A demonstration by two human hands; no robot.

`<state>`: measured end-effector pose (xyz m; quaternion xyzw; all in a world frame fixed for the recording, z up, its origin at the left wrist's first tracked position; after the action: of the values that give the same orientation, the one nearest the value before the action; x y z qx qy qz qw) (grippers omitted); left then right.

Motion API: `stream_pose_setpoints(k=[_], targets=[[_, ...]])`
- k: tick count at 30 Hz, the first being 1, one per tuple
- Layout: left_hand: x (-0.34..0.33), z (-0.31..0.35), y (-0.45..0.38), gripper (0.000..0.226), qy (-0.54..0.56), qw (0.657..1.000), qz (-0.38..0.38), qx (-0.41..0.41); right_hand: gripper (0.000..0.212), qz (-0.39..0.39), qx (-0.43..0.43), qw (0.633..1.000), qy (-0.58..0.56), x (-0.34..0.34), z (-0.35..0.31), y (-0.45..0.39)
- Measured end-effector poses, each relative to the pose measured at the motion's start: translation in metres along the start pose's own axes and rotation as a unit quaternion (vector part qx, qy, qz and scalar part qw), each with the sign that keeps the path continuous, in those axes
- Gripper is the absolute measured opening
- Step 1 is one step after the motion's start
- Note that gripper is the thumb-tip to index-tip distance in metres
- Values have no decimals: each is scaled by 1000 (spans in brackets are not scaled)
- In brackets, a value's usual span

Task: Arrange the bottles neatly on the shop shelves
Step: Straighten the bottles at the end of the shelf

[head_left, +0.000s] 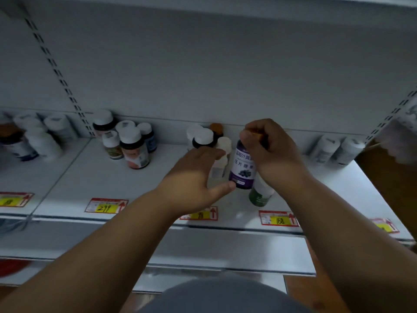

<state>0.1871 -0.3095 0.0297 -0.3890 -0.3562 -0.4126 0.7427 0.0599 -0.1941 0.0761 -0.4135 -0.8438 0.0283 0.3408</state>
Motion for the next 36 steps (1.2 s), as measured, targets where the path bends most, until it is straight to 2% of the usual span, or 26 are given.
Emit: stream_pose_setpoints(k=[4,9,13,18,23,25,26,28,31,33,36], targets=[[21,-47,18,69,-74,997,7,-31,19,-21,-12,999,34,-51,-11,8],[6,-75,17,64,-148,984,-83,-54,29,-80,-38,990,107,-87,1,25],[-12,-75,13,71,-126,984,-115,-50,33,-126,-46,982,136,-104,7,31],[-16,-77,14,61,-91,988,-117,-34,39,-161,-32,969,183,-115,12,31],[-18,-82,16,65,-90,987,-127,-27,49,-181,-26,965,188,-115,10,31],[-17,-83,18,68,-104,986,-124,-47,53,-158,-7,974,164,-113,5,35],[-15,-80,17,69,-106,987,-111,-50,52,-123,8,981,149,-107,2,36],[-5,-69,12,70,-101,992,-62,-52,42,-29,39,990,134,-86,-2,35],[10,-37,-1,62,-77,995,-4,-69,22,91,61,983,148,-41,3,23],[11,-15,-11,58,-61,995,9,-82,18,111,29,981,155,-13,19,10],[1,15,-28,53,-46,996,13,-76,27,72,-27,982,172,15,62,-10]])
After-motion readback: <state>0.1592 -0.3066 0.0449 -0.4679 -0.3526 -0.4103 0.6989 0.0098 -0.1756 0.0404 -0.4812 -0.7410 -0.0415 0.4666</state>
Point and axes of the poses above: each hand's wrist, its own y-axis away from the middle knuckle, its own x-axis out of the back of the hand, z = x × y, the point moved 4 cm from there along -y, towards the middle knuckle, and after that the axes turned 5 degrees about x, right-handed, at the moved point
